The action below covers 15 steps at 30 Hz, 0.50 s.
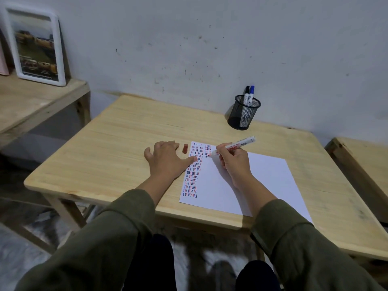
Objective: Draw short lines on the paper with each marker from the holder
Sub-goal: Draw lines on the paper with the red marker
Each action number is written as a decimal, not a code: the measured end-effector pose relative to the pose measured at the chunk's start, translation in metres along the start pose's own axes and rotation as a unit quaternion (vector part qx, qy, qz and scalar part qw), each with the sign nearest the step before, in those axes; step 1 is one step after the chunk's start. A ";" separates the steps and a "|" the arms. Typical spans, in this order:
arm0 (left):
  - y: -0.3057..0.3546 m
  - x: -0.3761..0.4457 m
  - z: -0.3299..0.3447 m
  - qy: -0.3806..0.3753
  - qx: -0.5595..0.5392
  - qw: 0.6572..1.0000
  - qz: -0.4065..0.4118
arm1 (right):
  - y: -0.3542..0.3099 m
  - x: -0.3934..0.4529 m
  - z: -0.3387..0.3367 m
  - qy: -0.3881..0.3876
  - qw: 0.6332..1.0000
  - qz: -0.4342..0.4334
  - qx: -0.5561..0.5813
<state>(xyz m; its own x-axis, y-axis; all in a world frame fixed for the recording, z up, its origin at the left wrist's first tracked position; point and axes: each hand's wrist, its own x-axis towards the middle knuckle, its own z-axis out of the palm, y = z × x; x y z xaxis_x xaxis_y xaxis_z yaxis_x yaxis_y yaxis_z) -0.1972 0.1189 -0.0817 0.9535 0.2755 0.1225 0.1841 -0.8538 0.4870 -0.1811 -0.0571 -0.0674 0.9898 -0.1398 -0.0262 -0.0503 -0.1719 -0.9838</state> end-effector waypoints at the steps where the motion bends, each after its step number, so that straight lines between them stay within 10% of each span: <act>1: 0.000 0.000 0.000 0.000 -0.002 1.000 0.000 | 0.000 0.000 0.000 0.000 1.000 0.001 -0.001; 15: 0.000 0.000 0.000 0.001 0.000 1.000 -0.001 | -0.001 0.000 0.002 -0.002 1.000 0.003 -0.015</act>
<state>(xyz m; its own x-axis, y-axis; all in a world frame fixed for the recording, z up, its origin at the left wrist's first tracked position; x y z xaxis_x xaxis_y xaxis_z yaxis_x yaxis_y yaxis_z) -0.1974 0.1190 -0.0817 0.9527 0.2780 0.1226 0.1861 -0.8531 0.4875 -0.1811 -0.0547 -0.0671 0.9899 -0.1378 -0.0321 -0.0597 -0.2010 -0.9778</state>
